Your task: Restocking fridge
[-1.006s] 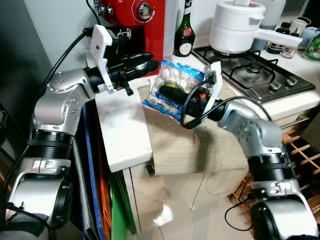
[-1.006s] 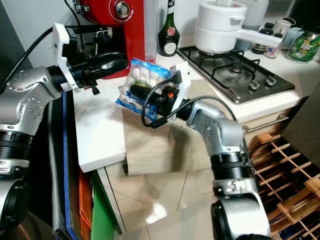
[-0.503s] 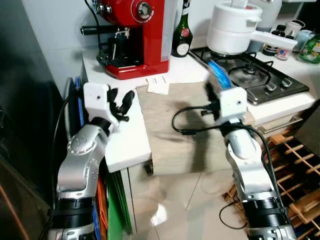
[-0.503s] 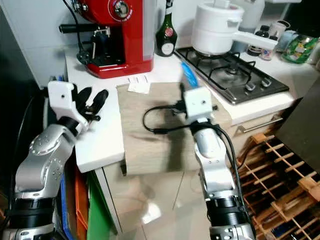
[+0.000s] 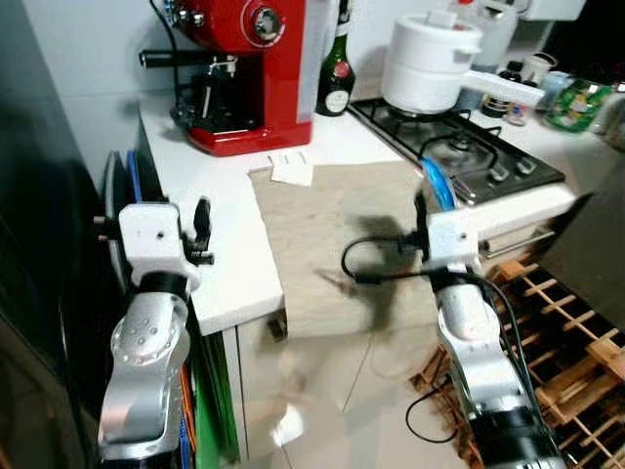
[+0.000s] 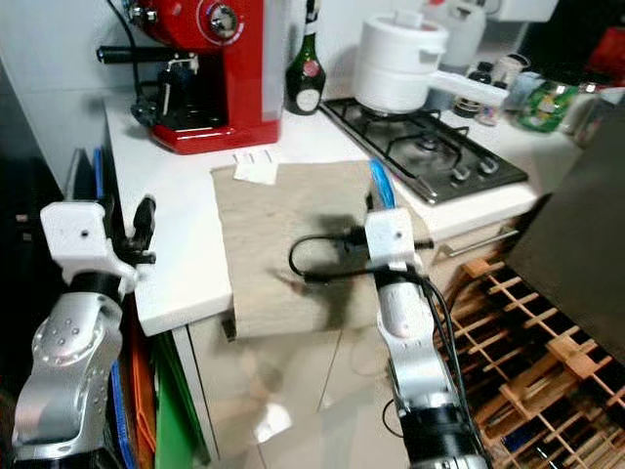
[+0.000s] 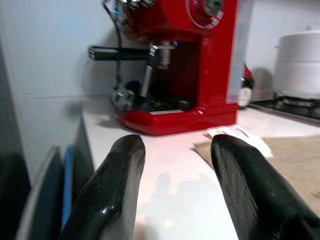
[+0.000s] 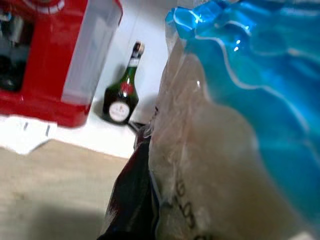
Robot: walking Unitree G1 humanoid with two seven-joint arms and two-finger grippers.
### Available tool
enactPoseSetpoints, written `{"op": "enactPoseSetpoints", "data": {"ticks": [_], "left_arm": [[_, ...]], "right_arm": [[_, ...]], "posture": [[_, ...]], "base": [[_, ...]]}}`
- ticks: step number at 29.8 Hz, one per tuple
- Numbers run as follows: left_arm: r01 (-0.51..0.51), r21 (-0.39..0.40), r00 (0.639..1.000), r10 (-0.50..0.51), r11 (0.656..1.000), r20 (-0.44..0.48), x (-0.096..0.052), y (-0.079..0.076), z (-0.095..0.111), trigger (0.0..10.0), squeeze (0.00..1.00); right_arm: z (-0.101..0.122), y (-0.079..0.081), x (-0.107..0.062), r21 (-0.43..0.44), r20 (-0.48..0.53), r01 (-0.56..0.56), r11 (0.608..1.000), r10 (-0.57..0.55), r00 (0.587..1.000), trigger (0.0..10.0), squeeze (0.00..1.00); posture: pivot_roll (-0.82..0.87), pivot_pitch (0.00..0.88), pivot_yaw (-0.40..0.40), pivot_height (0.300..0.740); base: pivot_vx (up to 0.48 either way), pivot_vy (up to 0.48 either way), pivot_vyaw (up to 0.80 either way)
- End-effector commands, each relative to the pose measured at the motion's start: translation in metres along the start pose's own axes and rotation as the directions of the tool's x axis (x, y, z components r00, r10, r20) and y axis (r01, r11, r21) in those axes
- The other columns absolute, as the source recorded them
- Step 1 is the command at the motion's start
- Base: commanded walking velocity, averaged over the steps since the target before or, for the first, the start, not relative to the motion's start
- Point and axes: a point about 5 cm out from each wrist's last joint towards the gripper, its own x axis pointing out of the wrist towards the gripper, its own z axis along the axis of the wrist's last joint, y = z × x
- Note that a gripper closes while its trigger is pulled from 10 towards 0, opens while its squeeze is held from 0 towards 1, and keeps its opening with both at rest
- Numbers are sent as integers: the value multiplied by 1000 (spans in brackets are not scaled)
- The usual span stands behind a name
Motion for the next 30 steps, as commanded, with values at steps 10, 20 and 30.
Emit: {"op": "enactPoseSetpoints", "data": {"ticks": [10, 20, 30], "left_arm": [[22, -6, 1000, -22, 1000, -3, 13, -13, -3, 10000, 0], [57, 17, 998, -57, 998, -14, 22, -20, -4, 10000, 0], [70, 7, 997, -70, 998, -27, 24, -24, -8, 10000, 0]], "right_arm": [[-3, 3, 3, -1, 5, -42, 999, 42, 999, 0, 0], [-8, 2, 5, 21, -30, -51, 998, 52, 998, 0, 114], [-11, 6, 5, 45, -54, -73, 996, 75, 996, 0, 145]], "posture": [[-59, 0, -25, 740], [-76, 0, -3, 740], [-83, 0, 6, 740]], "base": [[-340, 0, 0], [-63, -186, 634], [0, -416, 747]]}}
